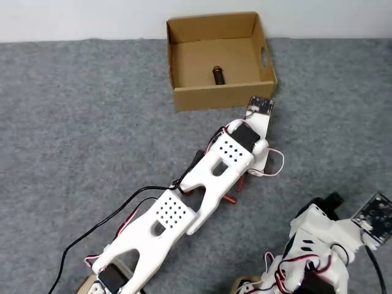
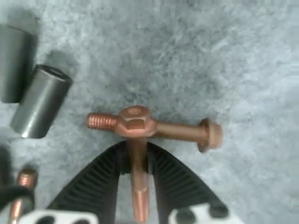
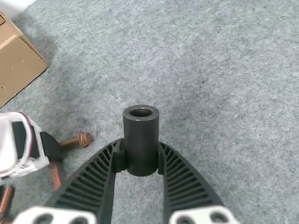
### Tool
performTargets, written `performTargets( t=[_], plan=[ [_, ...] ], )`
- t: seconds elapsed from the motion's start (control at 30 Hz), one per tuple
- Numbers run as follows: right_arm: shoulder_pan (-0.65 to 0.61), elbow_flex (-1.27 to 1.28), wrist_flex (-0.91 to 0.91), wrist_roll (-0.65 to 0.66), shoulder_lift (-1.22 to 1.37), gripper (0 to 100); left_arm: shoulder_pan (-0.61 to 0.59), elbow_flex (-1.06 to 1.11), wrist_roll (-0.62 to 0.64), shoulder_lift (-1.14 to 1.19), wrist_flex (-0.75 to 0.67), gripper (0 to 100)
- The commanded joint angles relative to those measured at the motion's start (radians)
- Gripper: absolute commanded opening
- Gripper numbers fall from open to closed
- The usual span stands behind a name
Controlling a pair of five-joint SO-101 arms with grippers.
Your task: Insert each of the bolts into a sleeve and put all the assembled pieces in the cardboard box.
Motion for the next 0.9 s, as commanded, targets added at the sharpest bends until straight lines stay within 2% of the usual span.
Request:
performTargets(
  t=[0.0, 0.33, 0.57, 0.67, 0.87],
  plan=[
    [-0.013, -0.005, -0.004, 0.015, 0.005, 0.8, -0.002, -0.047, 0.002, -0.184, 0.028, 0],
    [-0.076, -0.003, -0.004, 0.017, 0.005, 0.8, -0.061, -0.041, -0.143, -0.453, 0.032, 0],
    [-0.153, -0.003, -0.004, 0.017, 0.007, 0.8, -0.037, -0.015, -0.230, -0.635, 0.032, 0],
    [-0.153, -0.003, -0.004, 0.018, 0.008, 0.8, -0.031, 0.116, -0.250, -0.750, 0.032, 0],
    [-0.189, -0.003, -0.004, 0.018, 0.008, 0.8, -0.025, 0.579, -0.252, -1.077, 0.026, 0]
  ],
)
